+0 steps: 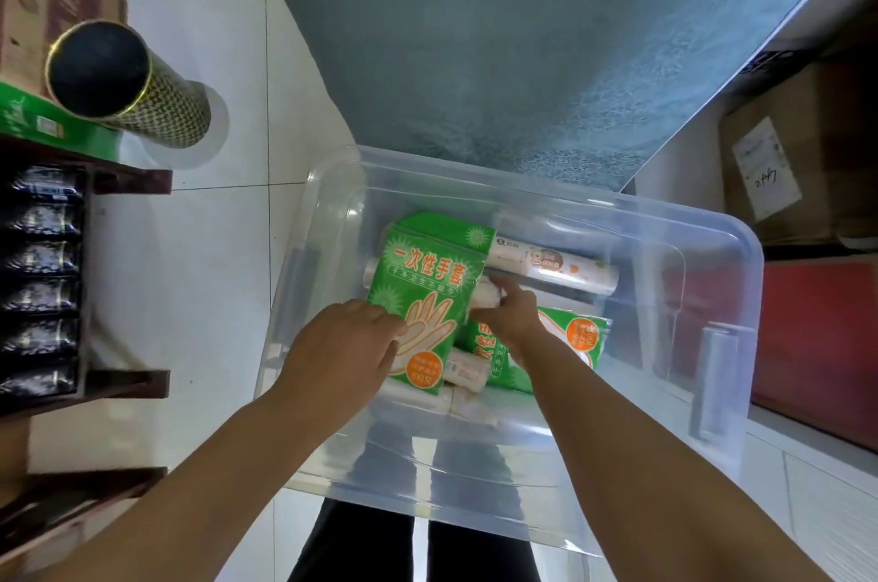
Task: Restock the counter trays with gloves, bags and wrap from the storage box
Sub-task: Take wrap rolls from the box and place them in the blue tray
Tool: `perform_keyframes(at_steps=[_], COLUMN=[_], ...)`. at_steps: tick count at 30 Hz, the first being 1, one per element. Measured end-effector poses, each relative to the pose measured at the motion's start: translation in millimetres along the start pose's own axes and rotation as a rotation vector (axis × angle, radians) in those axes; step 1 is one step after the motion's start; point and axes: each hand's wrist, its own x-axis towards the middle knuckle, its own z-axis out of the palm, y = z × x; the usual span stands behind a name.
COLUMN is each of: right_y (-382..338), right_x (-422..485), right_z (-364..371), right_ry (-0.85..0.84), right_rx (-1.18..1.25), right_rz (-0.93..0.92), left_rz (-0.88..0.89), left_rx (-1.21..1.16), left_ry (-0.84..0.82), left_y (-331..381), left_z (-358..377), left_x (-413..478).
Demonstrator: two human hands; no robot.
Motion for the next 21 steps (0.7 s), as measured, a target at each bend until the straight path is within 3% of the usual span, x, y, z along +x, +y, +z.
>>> perform_keyframes(at_steps=[3, 6, 11, 16, 21], right_y=[9, 18, 20, 11, -3], right_x=[-6, -19, -55, -112, -169], right_z=[-3, -14, -66, -122, -152], right_ry=[0.021, 0.069, 0.063, 0.265, 0.254], right_rx=[-0.379, -0.527, -0.267, -0.107, 0.055], right_rz=[-0.156, -0.331, -0.287, -0.322, -0.380], left_rz=[0.038, 0.052, -0.025, -0.004, 0.033], left_rx=[0.017, 0.006, -0.107, -0.108, -0.114], left_ry=[-0.015, -0.028, -0.064, -0.122, -0.101], left_y=[9, 16, 25, 47, 75], left_z=[3, 5, 6, -4, -29], left_x=[1, 3, 3, 6, 19])
